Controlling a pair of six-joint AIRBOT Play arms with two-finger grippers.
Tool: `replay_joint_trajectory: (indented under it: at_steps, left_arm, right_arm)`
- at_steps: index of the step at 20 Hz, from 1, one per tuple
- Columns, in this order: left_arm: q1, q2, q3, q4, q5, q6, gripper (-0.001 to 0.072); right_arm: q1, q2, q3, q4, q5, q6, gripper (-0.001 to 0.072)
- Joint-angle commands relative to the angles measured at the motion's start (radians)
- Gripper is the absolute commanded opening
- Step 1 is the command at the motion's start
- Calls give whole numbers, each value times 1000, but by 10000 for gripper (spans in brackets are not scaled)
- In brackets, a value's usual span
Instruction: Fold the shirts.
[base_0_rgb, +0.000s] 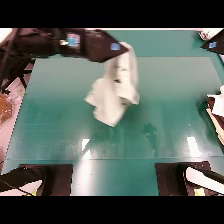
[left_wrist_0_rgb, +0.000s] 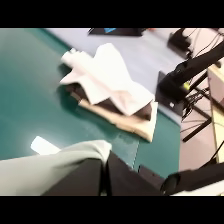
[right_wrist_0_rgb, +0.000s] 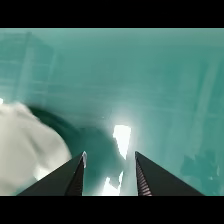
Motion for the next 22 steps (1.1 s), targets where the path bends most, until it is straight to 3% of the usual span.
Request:
replay_joint_trajectory:
  at_steps: [1,6,7,10,12,14,22]
  left_arm:
    - [-137,-71,33,-12,160,75,27]
    - [-180,-214,33,53,154,74,27]
    - [-174,-223,33,134,154,64,27]
    - [-129,-220,33,539,127,-132,27]
    - [-72,-220,33,805,24,-232,26]
    - [2,-220,33,955,-66,-275,26]
    - [258,-220,33,1004,-189,-267,27]
  right_arm:
    - [-73,10,-3,0,35,-16,379]
    - [-50,14,-152,2,25,-18,379]
    - [-42,19,-200,2,22,-26,379]
    - [-4,24,-329,2,10,-51,379]
    - [13,43,-417,2,-13,-63,380]
    - [29,64,-499,2,-60,-77,388]
    - [31,107,-826,13,-176,-112,389]
